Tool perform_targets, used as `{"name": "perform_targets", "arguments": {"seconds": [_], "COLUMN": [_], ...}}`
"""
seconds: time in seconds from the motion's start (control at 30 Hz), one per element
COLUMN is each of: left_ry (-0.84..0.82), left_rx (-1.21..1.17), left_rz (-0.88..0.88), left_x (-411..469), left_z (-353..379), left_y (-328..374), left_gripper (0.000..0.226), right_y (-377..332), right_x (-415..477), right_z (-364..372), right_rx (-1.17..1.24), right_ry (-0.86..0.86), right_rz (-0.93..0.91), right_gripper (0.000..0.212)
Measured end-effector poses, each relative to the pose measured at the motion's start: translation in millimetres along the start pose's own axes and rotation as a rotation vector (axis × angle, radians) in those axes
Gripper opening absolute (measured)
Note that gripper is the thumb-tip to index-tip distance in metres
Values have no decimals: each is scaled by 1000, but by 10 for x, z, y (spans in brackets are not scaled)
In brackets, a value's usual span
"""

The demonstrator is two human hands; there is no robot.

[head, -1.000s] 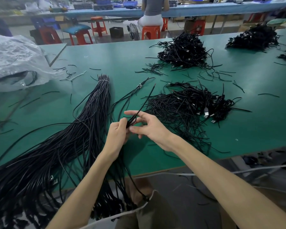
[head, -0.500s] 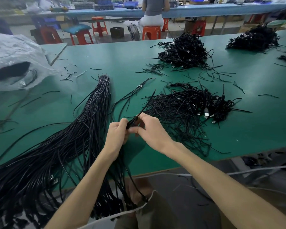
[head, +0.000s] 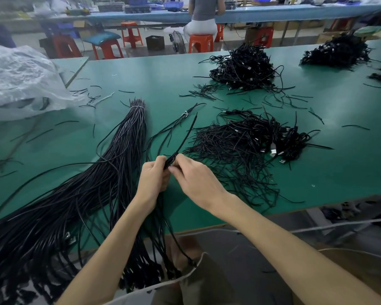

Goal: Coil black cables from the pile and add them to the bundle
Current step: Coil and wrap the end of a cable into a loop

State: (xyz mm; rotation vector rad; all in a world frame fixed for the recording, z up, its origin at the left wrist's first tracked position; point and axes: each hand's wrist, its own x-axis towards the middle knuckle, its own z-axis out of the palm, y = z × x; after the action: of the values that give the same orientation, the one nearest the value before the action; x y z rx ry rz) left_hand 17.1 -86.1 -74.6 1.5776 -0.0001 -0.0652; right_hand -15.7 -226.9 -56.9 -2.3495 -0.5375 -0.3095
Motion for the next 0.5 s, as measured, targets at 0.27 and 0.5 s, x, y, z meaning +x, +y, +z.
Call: {"name": "perform_targets", "arguments": {"seconds": [0.27, 0.5], "left_ry": [56, 5], "left_rx": [-23, -31], "left_rz": [-33, -21], "left_x": [7, 15], "left_z": [-12, -48], "left_y": [16, -6], "left_gripper": [45, 51], "right_y": [-29, -31], "right_x": [16, 42], "right_z": [-38, 61], "right_rx": [14, 157], "right_ry": [37, 122], "right_rz": [-37, 55], "right_gripper": [19, 21]}}
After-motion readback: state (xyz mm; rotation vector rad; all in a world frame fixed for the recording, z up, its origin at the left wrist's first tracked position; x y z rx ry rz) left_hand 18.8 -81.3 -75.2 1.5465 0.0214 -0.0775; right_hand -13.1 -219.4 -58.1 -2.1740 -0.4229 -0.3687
